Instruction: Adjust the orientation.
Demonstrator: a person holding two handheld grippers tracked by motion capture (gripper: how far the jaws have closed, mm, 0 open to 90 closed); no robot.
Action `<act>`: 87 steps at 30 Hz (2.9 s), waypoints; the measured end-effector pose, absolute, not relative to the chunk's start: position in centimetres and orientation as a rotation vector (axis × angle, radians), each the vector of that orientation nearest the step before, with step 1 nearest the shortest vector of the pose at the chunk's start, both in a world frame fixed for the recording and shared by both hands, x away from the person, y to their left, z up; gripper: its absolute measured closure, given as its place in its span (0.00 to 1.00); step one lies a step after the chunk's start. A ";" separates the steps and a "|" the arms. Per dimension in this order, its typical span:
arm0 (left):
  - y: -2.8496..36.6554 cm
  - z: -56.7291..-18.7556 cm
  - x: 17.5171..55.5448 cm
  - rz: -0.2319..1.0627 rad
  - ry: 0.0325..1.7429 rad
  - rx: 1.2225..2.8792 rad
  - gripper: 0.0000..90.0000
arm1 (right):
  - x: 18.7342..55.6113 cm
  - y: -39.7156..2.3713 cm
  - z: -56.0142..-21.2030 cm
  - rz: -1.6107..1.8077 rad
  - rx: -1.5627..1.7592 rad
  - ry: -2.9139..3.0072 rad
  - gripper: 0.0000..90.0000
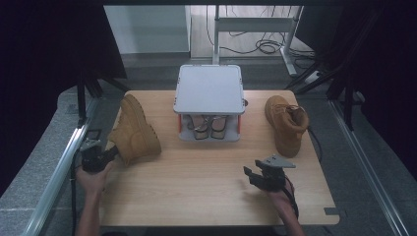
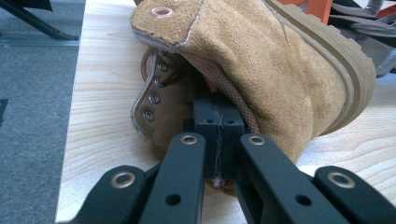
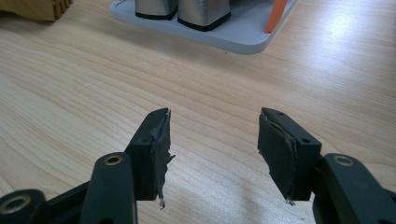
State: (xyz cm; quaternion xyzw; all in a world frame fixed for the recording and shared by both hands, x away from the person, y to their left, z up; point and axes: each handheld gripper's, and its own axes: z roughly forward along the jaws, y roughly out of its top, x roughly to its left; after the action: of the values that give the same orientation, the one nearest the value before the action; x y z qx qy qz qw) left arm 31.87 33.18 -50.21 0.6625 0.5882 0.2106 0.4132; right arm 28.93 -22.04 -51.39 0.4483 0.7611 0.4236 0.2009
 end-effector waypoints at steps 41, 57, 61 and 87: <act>21.7 -42.7 40.8 0.483 1.264 1.814 0.99 | 28.8 -23.1 -51.4 1.192 1.291 2.087 0.49; 22.0 -43.4 35.2 0.464 1.192 1.758 0.99 | 28.7 -23.1 -51.4 1.186 1.304 2.079 0.49; 21.2 -44.4 34.0 0.434 1.184 1.753 1.00 | 28.8 -23.1 -51.4 1.183 1.305 2.077 0.49; 14.5 -50.8 38.8 0.549 1.326 1.816 1.00 | 28.7 -22.9 -51.7 1.175 1.298 2.095 0.49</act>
State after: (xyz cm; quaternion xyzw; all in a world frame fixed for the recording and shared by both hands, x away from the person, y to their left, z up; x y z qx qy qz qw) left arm 38.83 14.50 -50.80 0.7186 0.5244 0.2171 0.4018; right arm 28.73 -22.86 -51.66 0.4655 0.7511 0.4213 0.2041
